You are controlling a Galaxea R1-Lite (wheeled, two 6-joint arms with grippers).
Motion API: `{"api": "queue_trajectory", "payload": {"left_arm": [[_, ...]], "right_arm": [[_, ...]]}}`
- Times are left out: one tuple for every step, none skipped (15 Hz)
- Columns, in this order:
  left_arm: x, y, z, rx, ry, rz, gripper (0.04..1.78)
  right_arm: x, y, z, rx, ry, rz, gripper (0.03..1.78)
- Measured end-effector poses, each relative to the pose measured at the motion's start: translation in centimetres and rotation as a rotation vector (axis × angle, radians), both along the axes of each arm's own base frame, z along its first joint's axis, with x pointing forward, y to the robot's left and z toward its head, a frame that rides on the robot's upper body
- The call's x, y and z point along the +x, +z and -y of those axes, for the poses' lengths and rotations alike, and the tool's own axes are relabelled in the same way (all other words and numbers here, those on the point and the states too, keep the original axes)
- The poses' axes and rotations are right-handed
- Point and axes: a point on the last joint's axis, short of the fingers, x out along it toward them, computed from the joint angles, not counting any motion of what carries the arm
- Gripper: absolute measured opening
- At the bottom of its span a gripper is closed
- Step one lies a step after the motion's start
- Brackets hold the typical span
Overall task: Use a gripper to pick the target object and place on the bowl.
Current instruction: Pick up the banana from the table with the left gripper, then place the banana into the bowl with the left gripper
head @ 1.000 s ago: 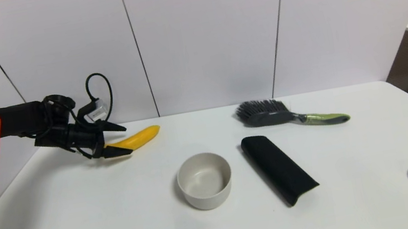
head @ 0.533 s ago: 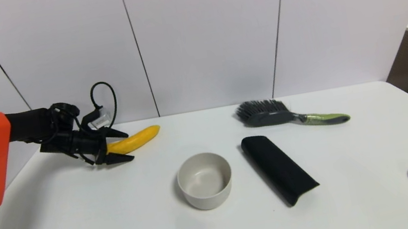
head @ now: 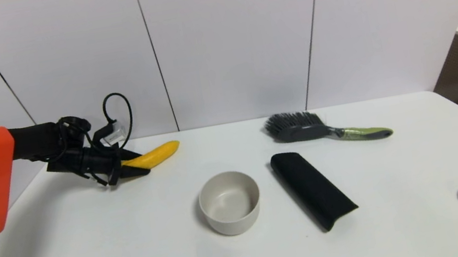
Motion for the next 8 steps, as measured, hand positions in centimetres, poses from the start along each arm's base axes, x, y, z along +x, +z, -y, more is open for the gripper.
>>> {"api": "queue_trajectory", "payload": {"left_arm": [[0.0,0.0,0.0,0.001,0.001,0.001,0.82],[-0.1,0.2,0.0,0.004,0.001,0.005,0.68],[-0.3,0.6,0.0,0.009,0.004,0.006,0.61],[-0.7,1.3,0.0,0.015,0.01,0.002,0.61],[-1.2,2.3,0.1,0.022,0.015,0.004,0.61],[-1.7,3.4,0.1,0.026,0.017,0.011,0.61],[-2.4,5.0,0.3,0.031,0.016,0.029,0.61],[-3.1,6.4,0.5,0.034,0.015,0.046,0.61]], "right_arm": [[0.0,0.0,0.0,0.0,0.0,0.0,1.71],[0.0,0.0,0.0,0.0,0.0,0.0,1.71],[0.0,0.0,0.0,0.0,0.0,0.0,1.71],[0.0,0.0,0.0,0.0,0.0,0.0,1.71],[0.0,0.0,0.0,0.0,0.0,0.0,1.71],[0.0,0.0,0.0,0.0,0.0,0.0,1.71],[0.0,0.0,0.0,0.0,0.0,0.0,1.71],[0.0,0.0,0.0,0.0,0.0,0.0,1.71]]}}
